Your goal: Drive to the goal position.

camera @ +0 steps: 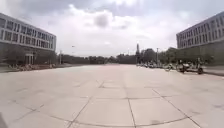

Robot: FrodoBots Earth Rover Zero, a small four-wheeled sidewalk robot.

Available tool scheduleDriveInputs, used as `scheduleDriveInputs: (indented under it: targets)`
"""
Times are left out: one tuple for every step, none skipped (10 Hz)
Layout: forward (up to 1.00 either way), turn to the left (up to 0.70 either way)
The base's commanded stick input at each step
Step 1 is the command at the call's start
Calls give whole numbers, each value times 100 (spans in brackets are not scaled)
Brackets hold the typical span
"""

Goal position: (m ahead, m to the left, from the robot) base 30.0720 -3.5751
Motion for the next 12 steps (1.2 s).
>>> scheduleDriveInputs:
  targets:
    - [98,3]
    - [97,3]
    - [98,3]
    - [98,3]
    - [98,3]
    - [98,3]
    - [98,3]
    - [98,3]
    - [98,3]
    - [98,3]
    - [98,3]
    - [97,3]
